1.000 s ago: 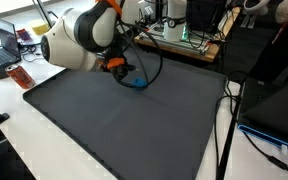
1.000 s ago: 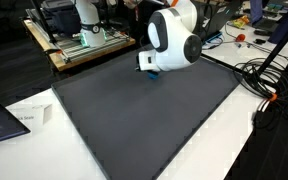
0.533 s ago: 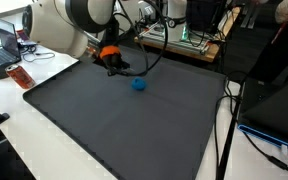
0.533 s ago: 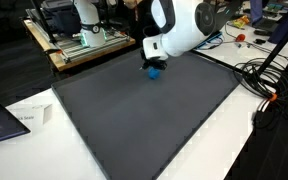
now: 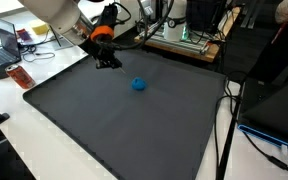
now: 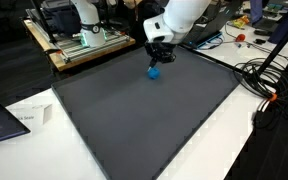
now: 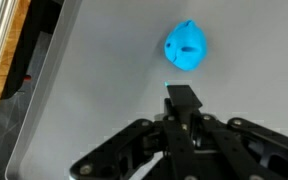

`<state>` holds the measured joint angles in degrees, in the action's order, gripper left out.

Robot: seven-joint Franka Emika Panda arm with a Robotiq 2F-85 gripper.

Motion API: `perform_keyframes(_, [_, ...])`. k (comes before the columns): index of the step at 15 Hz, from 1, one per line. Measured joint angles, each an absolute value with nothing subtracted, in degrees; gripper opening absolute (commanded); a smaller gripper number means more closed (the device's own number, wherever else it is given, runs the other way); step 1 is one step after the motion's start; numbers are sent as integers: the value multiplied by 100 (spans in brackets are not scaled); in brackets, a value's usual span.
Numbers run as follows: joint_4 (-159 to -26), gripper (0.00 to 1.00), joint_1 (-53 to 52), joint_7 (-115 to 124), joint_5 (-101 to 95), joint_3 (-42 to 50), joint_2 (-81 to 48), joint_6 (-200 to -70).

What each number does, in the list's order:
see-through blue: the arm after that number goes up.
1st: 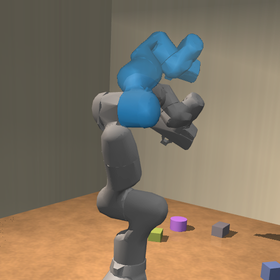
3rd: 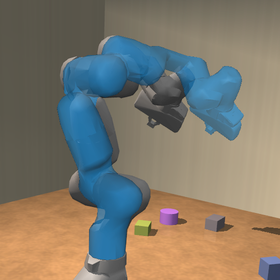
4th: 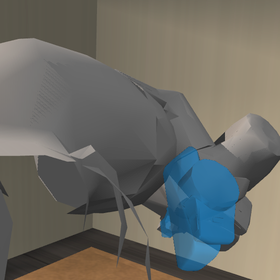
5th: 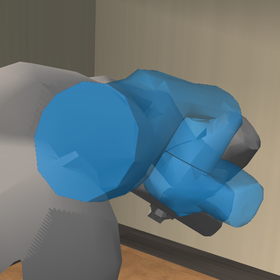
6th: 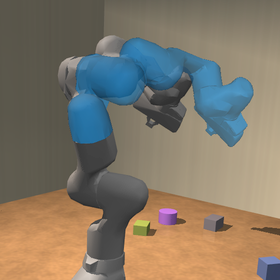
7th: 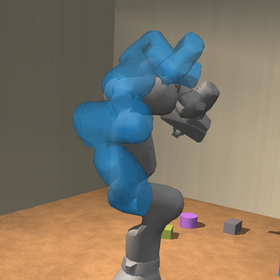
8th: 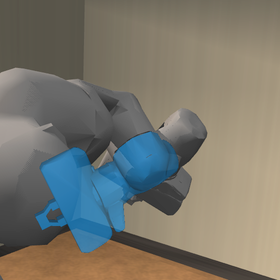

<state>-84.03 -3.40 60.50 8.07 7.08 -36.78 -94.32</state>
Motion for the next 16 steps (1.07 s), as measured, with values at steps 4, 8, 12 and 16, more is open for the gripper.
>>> perform_keyframes(4, [-8977, 3, -341, 5913, 813, 629, -3303, -10227])
perform_keyframes(8, [-9660, 3, -342, 5585, 813, 514, -2953, -11109])
perform_keyframes(12, [-10514, 3, -422, 5310, 689, 475, -2442, -12205])
perform_keyframes(16, [-11382, 3, -598, 5235, 308, 453, -1817, -13130])
